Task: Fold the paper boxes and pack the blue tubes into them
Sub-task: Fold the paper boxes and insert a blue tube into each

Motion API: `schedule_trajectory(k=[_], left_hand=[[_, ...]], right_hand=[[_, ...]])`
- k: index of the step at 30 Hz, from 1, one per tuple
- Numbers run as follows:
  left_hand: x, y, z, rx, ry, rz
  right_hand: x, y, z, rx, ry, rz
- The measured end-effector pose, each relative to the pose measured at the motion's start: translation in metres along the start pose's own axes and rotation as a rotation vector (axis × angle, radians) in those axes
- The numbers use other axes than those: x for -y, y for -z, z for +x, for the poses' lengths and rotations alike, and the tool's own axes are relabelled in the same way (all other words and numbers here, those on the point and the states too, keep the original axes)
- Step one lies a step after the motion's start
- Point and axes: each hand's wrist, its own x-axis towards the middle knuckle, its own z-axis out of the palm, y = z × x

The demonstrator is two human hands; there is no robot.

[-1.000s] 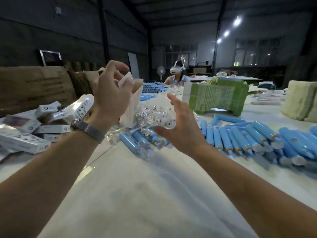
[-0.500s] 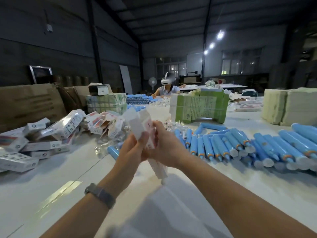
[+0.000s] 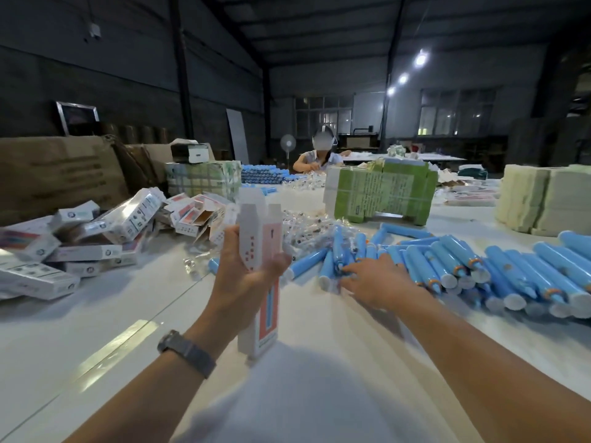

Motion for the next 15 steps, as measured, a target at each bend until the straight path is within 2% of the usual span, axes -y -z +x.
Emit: schedule_trajectory(k=[4,7,10,15], left_hand=[[0.005,0.003,-0.001,-0.006,-0.065,0.019],[0.003,0.003,-0.002,0.005,-0.061,0.000],[0.001,0.002,-0.005,0.023,-0.053,-0.013],[0.005,-0.002,-0.013,0.171,-0.062,-0.070]], right_hand=[[0.007,0.007,-0.003,-0.092,-0.068,-0.008],[0.012,0.011,-0.003,-0.136,-0.042,0.017],[0.011,0.008,-0.004,-0.146,-0.092,0.021],[0.005,0.011,-0.001,-0.128,-0.144,0.163]])
